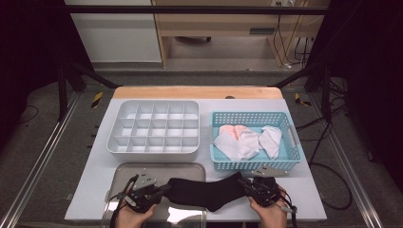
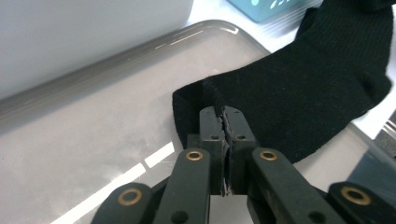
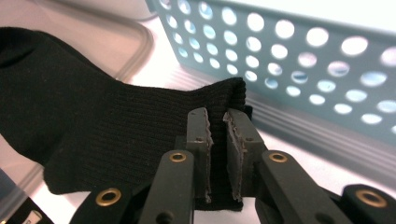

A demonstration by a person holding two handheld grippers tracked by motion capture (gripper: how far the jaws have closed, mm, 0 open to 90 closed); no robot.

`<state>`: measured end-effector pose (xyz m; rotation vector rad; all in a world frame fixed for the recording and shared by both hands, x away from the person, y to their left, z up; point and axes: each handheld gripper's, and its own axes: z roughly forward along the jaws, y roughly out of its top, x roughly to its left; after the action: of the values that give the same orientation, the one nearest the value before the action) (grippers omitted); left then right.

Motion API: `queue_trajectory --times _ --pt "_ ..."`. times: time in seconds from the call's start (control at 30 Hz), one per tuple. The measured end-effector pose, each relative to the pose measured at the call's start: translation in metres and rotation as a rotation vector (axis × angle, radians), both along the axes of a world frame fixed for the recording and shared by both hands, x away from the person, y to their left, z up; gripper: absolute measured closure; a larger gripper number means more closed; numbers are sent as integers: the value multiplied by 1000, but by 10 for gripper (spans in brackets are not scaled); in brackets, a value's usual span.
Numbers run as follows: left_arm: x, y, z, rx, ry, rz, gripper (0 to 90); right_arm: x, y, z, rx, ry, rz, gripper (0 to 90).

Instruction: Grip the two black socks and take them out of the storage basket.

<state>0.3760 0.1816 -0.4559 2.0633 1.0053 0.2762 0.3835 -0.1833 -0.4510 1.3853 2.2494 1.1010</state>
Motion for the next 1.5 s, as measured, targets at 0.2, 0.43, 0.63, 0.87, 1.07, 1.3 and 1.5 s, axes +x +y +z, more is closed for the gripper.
queue_trajectory --times 0.2,0.43,0.63,0.87,1.07,1.3,1.5 --pt "-1 -1 -2 27 -19 16 871 3 2 -10 -1 18 5 782" --pt "1 -4 -7 55 -17 19 871 6 5 -18 -41 26 9 775" --pt "1 -4 -7 60 -27 19 869 4 5 -16 -50 17 3 747" --pt "-1 1 -3 36 -58 43 728 -1 -5 -12 0 -29 -5 631" --pt "4 3 -4 32 -53 64 619 -11 -17 -12 21 -30 -5 614" --pt "12 -3 -15 83 -23 56 602 -5 -14 -27 16 48 2 621" --pt "12 -3 -17 53 1 41 739 -4 -14 -29 38 73 5 720"
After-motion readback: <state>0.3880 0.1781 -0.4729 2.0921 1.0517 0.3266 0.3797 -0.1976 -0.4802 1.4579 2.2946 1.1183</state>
